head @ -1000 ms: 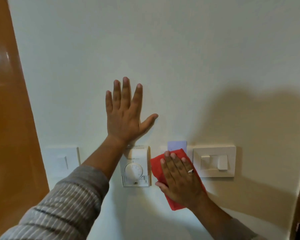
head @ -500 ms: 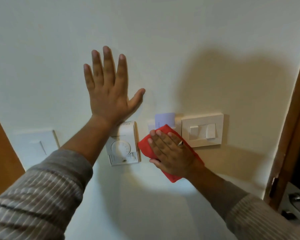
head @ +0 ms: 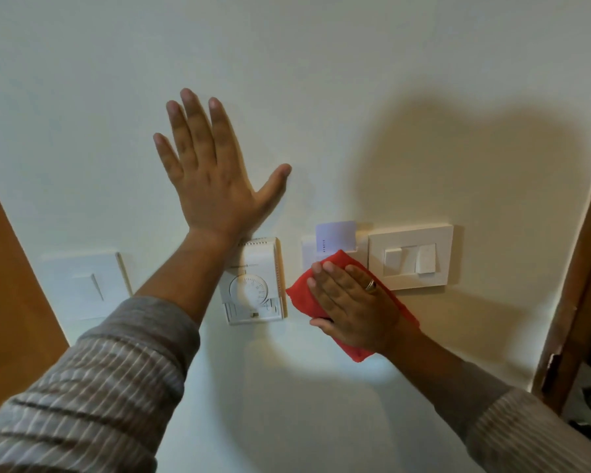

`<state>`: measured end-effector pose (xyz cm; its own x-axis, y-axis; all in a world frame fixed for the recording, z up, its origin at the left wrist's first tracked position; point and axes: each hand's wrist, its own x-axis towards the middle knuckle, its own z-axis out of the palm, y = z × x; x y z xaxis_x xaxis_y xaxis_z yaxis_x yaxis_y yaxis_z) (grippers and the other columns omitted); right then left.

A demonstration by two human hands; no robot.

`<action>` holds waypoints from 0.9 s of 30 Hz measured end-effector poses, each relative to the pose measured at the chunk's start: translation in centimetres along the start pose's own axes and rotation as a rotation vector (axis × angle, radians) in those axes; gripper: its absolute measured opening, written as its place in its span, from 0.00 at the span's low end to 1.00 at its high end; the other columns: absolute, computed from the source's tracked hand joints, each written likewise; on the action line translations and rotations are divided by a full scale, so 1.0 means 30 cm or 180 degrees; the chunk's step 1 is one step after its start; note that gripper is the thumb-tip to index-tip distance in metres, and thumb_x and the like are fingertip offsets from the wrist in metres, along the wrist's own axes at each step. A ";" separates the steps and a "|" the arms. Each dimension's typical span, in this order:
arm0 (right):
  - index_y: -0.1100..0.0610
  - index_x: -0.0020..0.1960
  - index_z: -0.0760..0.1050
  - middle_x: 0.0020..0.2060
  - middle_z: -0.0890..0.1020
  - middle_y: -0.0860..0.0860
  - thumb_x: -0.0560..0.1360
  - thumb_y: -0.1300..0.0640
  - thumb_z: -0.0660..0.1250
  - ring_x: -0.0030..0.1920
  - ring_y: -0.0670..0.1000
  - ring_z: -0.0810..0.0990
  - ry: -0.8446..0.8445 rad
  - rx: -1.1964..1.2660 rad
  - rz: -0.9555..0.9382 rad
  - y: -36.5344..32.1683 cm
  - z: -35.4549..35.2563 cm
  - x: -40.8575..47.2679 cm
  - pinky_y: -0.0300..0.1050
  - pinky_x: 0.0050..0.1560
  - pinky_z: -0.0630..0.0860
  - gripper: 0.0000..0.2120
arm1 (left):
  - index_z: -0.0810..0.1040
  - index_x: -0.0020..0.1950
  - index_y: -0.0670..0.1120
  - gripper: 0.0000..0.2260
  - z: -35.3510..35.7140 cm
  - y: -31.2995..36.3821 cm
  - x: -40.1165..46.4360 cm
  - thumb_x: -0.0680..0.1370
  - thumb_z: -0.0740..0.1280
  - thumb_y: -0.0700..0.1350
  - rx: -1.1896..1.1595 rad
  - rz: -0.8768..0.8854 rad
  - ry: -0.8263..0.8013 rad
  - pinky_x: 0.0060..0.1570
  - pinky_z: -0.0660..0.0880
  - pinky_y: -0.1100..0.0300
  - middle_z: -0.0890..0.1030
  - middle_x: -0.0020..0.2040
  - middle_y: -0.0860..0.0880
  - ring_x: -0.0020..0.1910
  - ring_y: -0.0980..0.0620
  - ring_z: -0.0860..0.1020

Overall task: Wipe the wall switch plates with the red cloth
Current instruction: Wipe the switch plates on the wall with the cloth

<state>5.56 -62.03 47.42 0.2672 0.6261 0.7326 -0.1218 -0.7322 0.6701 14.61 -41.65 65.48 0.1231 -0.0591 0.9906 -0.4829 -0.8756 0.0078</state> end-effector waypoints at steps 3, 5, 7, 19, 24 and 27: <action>0.63 0.77 0.59 0.76 0.61 0.61 0.80 0.38 0.62 0.79 0.61 0.56 -0.0005 0.0057 0.0224 0.010 -0.012 0.001 0.57 0.79 0.51 0.37 | 0.53 0.82 0.36 0.50 0.003 0.004 -0.001 0.77 0.55 0.75 0.0001 -0.0044 0.0006 0.77 0.48 0.30 0.55 0.82 0.31 0.81 0.29 0.53; 0.64 0.78 0.58 0.78 0.59 0.61 0.80 0.37 0.59 0.79 0.62 0.57 -0.0012 0.0014 0.0503 -0.015 -0.013 0.030 0.57 0.80 0.49 0.38 | 0.53 0.82 0.37 0.50 0.006 0.009 -0.002 0.77 0.55 0.75 -0.0005 -0.0055 0.0014 0.78 0.48 0.30 0.55 0.82 0.31 0.81 0.29 0.53; 0.65 0.79 0.55 0.78 0.57 0.61 0.81 0.37 0.57 0.78 0.62 0.56 -0.0112 -0.0014 0.0581 -0.042 -0.007 0.055 0.58 0.80 0.47 0.39 | 0.53 0.82 0.37 0.50 0.012 0.008 -0.001 0.77 0.56 0.75 -0.0006 -0.0073 0.0038 0.78 0.48 0.31 0.55 0.82 0.31 0.81 0.29 0.53; 0.64 0.76 0.59 0.74 0.63 0.62 0.84 0.41 0.53 0.75 0.63 0.63 -0.0112 0.0171 0.0881 -0.013 -0.022 0.085 0.58 0.78 0.51 0.31 | 0.53 0.82 0.38 0.49 0.013 0.009 -0.001 0.77 0.55 0.75 0.0035 -0.0038 0.0054 0.77 0.48 0.31 0.55 0.82 0.32 0.81 0.29 0.53; 0.62 0.78 0.61 0.77 0.60 0.59 0.83 0.52 0.62 0.79 0.60 0.57 -0.0051 0.0342 -0.0165 0.027 -0.014 0.028 0.57 0.80 0.50 0.27 | 0.53 0.82 0.38 0.49 0.018 0.002 -0.002 0.77 0.55 0.75 0.0067 -0.0010 0.0109 0.77 0.48 0.31 0.56 0.82 0.31 0.81 0.29 0.54; 0.62 0.80 0.52 0.79 0.54 0.59 0.81 0.54 0.67 0.81 0.59 0.49 -0.0317 0.0376 -0.0727 0.118 -0.034 -0.026 0.56 0.81 0.46 0.35 | 0.54 0.82 0.38 0.48 0.015 0.000 -0.003 0.77 0.55 0.75 0.0044 0.0002 0.0111 0.77 0.48 0.30 0.56 0.81 0.31 0.81 0.28 0.54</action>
<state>3.94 -64.84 49.35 0.3683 0.7534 0.5448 0.0634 -0.6049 0.7937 14.99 -41.87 65.32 0.0924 -0.0431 0.9948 -0.4709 -0.8822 0.0055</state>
